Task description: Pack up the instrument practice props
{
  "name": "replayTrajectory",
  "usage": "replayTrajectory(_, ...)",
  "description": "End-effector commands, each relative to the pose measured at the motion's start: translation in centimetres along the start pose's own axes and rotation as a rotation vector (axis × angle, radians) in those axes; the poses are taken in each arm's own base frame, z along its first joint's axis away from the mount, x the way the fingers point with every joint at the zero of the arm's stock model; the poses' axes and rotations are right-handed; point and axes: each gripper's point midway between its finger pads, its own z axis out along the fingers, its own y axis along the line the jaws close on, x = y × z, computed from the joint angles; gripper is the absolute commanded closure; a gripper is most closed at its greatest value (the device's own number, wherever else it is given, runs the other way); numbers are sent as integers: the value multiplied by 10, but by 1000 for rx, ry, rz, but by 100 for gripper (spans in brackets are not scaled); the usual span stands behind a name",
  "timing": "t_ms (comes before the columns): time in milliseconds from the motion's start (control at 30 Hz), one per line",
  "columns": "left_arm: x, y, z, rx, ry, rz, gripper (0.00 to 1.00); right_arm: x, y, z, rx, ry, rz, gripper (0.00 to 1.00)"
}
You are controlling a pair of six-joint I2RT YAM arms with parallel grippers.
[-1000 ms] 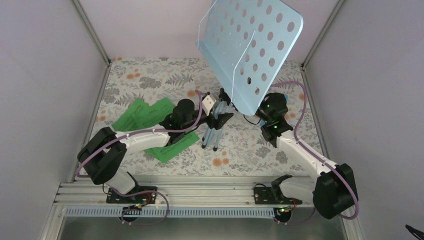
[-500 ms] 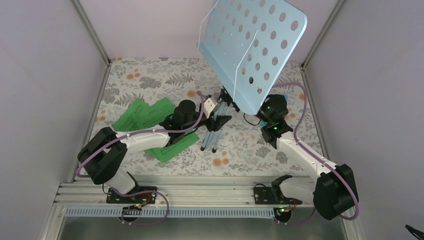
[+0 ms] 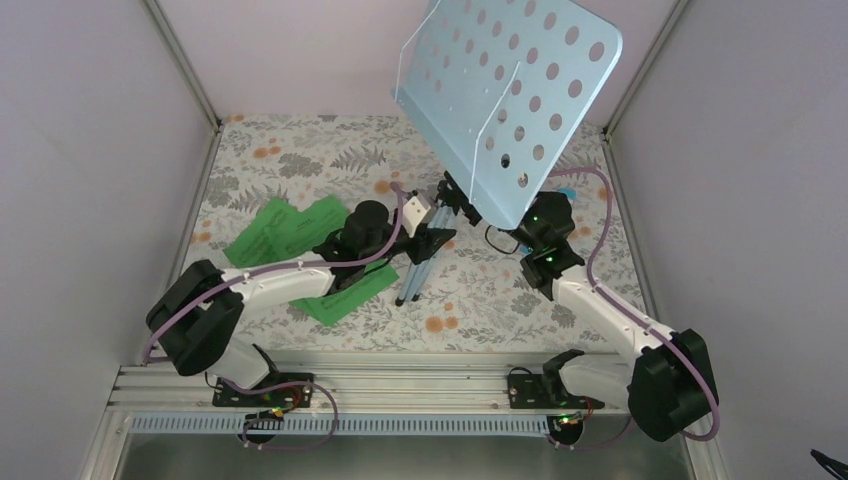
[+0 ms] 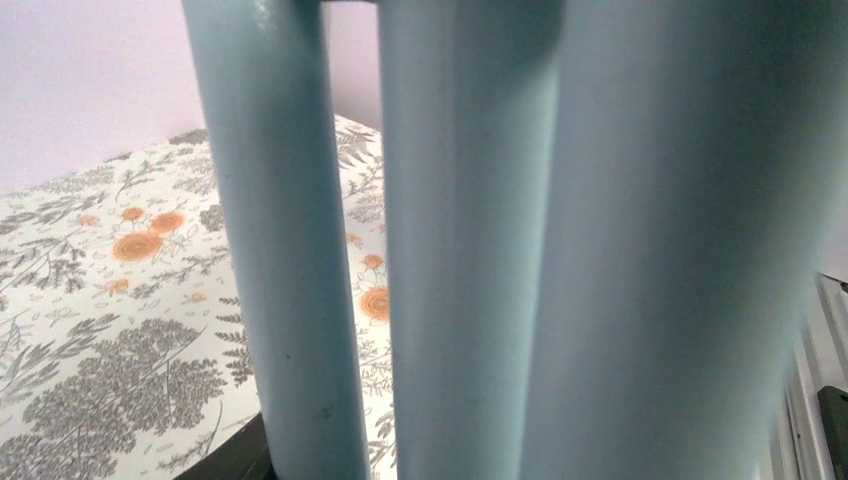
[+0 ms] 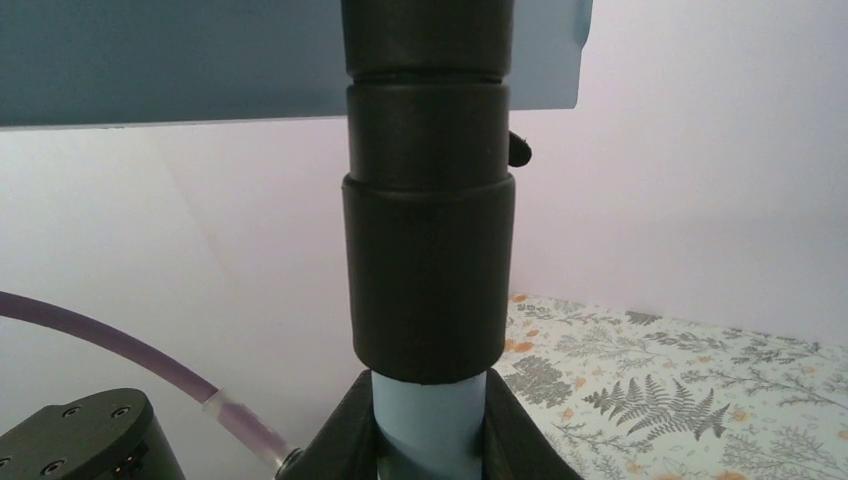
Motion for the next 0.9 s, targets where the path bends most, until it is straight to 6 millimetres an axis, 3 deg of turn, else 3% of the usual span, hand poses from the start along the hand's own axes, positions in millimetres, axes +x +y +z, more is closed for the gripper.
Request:
replayTrajectory(0,-25,-5,-19,-28,-52,0,76,-77,13,-14,39,-302,-77,96)
replayTrajectory(133,-25,-10,-29,-26,-43,-37,81,-63,-10,-7,112,-270,-46,94)
replayTrajectory(400,5,-1,-47,-111,61,-142,85,-22,-66,7,257,-184,50,88)
replayTrajectory(700,31,20,-52,-245,149,-199,94,25,-101,20,300,-93,116,81)
replayTrajectory(867,36,29,-49,-288,164,-225,98,46,-116,18,344,-48,122,68)
